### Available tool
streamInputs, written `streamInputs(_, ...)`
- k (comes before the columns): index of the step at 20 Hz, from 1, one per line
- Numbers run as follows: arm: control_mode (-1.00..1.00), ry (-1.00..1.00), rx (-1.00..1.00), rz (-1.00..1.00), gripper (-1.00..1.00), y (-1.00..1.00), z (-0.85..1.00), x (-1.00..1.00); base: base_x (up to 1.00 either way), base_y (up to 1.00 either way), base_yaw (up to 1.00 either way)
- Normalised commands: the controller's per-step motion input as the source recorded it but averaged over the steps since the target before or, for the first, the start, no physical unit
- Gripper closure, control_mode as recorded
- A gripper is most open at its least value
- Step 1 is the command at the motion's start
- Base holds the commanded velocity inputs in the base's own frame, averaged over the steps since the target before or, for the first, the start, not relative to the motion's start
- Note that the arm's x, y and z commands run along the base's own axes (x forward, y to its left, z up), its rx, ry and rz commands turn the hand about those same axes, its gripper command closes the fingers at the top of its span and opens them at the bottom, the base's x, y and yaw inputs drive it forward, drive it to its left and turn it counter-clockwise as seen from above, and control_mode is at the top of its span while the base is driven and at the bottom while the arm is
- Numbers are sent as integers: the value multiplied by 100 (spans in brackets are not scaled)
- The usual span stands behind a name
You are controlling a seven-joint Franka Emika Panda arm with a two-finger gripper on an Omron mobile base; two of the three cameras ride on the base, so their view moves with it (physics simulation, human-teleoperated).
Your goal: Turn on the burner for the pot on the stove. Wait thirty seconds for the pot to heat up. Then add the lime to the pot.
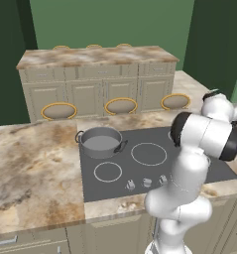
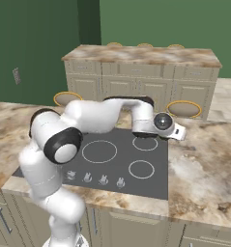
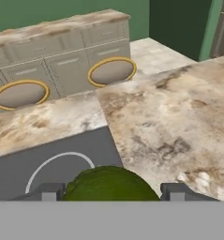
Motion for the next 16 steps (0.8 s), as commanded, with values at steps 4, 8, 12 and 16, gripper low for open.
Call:
streamInputs(4, -100, -2, -11, -1, 100, 100, 87, 0, 0, 0, 0)
streamInputs(8, -100, 1, -10, 0, 100, 100, 88, 3, 0, 0, 0)
streamInputs(12, -100, 8, -7, 0, 100, 100, 71, 5, 0, 0, 0)
streamInputs(16, -100, 3, -1, 0, 100, 100, 31, 1, 0, 0, 0)
